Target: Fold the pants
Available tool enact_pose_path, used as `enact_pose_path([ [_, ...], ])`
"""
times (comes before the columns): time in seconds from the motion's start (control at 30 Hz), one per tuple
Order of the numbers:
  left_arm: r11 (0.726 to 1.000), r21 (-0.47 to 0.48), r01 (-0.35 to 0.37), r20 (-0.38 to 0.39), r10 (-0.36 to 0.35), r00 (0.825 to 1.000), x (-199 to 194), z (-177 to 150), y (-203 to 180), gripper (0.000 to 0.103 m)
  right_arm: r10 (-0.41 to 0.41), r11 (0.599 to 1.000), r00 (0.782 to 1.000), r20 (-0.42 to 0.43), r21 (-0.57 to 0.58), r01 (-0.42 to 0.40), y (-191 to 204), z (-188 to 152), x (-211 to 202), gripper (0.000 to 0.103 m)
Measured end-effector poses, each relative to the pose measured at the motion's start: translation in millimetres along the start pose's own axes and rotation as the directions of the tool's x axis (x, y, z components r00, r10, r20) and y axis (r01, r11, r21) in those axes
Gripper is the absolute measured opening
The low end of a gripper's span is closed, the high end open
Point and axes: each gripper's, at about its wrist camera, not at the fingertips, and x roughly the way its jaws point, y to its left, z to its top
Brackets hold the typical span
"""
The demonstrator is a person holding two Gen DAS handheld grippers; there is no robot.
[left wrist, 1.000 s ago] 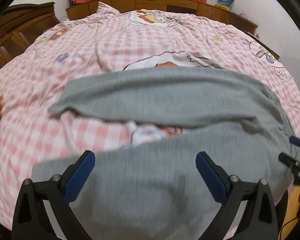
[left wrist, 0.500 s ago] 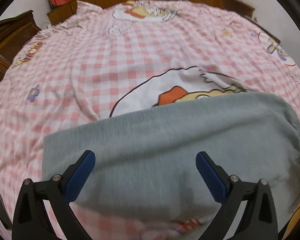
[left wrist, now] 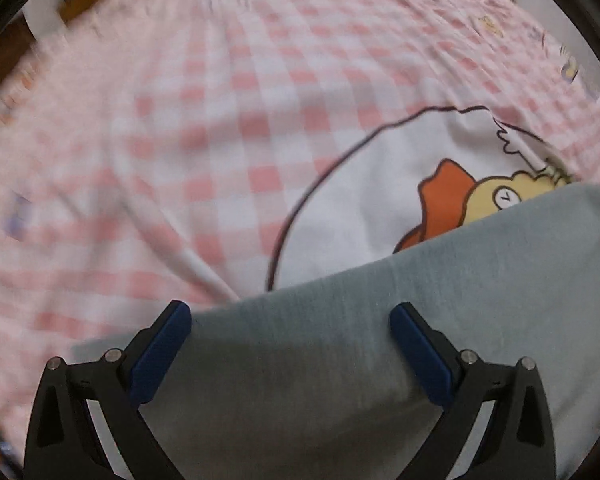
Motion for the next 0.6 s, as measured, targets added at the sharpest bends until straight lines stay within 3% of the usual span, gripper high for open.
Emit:
enact_pose_path([
  [0.1,0.993,-0.064,0.099,0.008,-0.098,0.995,10.1,-2.6,19.3,0.103,-0.022,1.000,1.000,0.000,-0.019,0.022,4.8,0.5,5.5,0.095],
  [0.23,0.997,-0.007,0.076,0.040,-0.076,0.996,10.5,-4.1,15.7,0.103,-0.036,0.999,0.999,-0.003,-0.028,0.036,8.5,1.2,6.9,0.093],
  [0.33,0.997,0.004,0.082,0.051,-0.082,0.995,8.3,-6.9,10.2,0.097,-0.043,0.998,0.999,0.017,-0.034,0.043,18.2,-0.7,0.1,0.074],
  [0.37,0.995,0.001,0.096,0.058,-0.095,0.994,5.3,-9.3,9.8,0.091,-0.042,0.998,0.999,0.024,-0.055,0.043,22.6,-3.0,-4.4,0.062],
  [0.43,0.995,0.006,0.099,0.069,-0.099,0.993,-0.7,-13.1,1.7,0.082,-0.037,0.995,0.999,0.031,-0.091,0.040,31.3,-3.6,-10.9,0.049],
  [0.53,0.995,0.032,0.093,0.080,-0.096,0.992,-10.0,-18.1,-5.7,0.058,-0.023,0.993,0.999,0.032,-0.111,0.027,37.3,-5.5,-16.7,0.033],
  [0.57,0.994,0.041,0.102,0.079,-0.105,0.991,-12.1,-18.1,-7.6,0.036,-0.014,0.994,0.999,0.039,-0.109,0.018,39.1,-5.7,-19.2,0.028],
  [0.6,0.991,0.043,0.123,0.076,-0.126,0.989,-14.8,-19.4,-10.2,0.024,-0.010,0.994,0.999,0.045,-0.106,0.015,39.6,-6.3,-21.1,0.027],
])
